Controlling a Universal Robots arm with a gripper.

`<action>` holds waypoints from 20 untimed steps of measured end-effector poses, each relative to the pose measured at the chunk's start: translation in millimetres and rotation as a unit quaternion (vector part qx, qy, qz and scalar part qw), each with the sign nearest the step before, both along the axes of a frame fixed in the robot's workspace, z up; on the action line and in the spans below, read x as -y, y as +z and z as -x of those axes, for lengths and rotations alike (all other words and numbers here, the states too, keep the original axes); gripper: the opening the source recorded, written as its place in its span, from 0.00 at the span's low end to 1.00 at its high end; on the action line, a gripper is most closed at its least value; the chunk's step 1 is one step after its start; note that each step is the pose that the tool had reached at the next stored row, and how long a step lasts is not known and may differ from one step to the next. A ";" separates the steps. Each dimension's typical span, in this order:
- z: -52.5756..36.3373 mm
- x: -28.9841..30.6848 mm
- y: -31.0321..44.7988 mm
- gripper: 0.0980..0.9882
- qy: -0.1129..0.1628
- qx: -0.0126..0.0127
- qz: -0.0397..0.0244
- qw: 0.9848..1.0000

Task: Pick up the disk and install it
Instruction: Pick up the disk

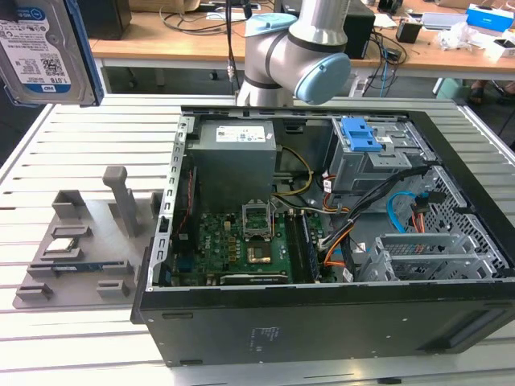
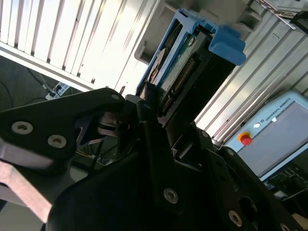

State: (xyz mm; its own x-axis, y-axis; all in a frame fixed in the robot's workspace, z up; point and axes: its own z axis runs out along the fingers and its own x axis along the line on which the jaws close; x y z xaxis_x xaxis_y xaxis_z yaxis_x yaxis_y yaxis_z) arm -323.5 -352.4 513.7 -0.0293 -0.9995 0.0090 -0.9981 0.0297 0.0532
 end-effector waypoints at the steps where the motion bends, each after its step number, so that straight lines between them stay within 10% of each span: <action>1: 0.0 0.0 0.0 0.30 0.000 0.000 0.000 1.000; 7: -2.9 0.1 0.1 0.30 0.000 0.000 0.000 1.000; 20: -58.7 0.0 0.1 0.30 0.000 -0.003 0.000 1.000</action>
